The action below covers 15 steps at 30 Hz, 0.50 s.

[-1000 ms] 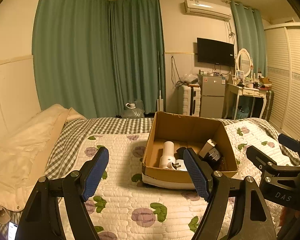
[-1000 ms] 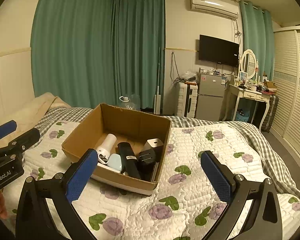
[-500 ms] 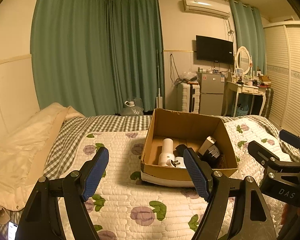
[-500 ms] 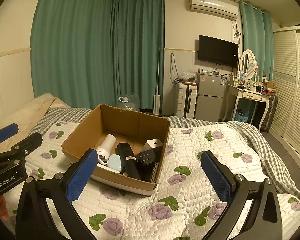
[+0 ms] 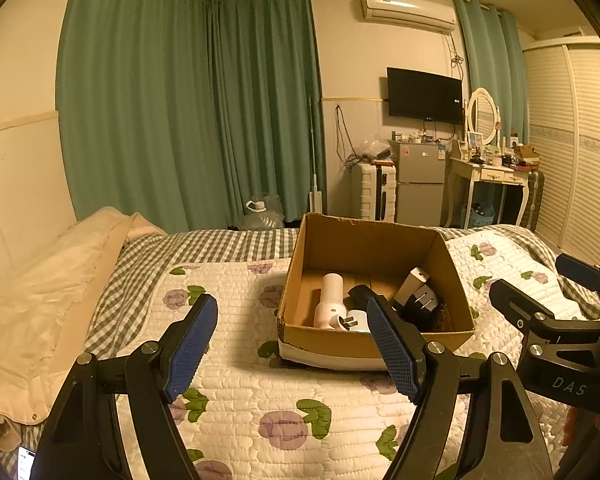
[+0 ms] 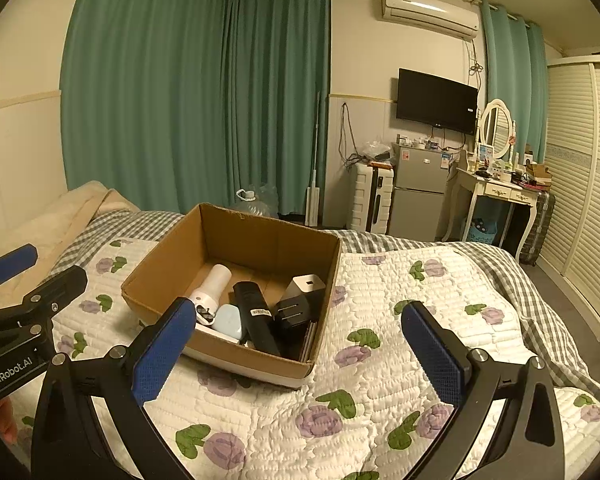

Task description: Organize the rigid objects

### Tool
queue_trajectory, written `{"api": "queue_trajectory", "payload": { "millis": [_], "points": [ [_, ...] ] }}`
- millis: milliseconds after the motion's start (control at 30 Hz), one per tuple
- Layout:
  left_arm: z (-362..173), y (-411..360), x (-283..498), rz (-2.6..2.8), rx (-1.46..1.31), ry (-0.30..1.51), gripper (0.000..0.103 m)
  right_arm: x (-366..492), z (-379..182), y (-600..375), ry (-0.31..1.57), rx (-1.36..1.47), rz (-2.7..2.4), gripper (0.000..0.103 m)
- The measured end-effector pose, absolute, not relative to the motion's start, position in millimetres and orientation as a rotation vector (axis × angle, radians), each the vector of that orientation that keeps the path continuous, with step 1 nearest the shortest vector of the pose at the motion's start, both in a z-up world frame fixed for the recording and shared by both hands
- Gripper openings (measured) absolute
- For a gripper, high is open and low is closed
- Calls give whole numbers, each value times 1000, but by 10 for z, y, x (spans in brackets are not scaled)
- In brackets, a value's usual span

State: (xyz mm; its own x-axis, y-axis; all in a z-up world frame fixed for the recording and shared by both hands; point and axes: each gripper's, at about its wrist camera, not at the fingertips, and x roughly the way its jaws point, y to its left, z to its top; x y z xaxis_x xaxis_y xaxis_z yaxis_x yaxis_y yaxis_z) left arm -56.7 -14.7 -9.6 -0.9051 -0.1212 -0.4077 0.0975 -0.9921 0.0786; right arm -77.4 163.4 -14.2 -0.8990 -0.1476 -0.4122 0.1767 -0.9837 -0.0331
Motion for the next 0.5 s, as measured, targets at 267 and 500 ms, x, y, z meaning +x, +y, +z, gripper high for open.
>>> {"api": "queue_trajectory", "payload": {
  "millis": [267,500],
  "points": [
    [-101,-143,-574,-2961,645,-83,80,-776,-149,1637,105,622,-2912,103],
    [-107,-140,-567,-2961,645,-84,80,-782,-150,1638,105,624,-2912,103]
  ]
}}
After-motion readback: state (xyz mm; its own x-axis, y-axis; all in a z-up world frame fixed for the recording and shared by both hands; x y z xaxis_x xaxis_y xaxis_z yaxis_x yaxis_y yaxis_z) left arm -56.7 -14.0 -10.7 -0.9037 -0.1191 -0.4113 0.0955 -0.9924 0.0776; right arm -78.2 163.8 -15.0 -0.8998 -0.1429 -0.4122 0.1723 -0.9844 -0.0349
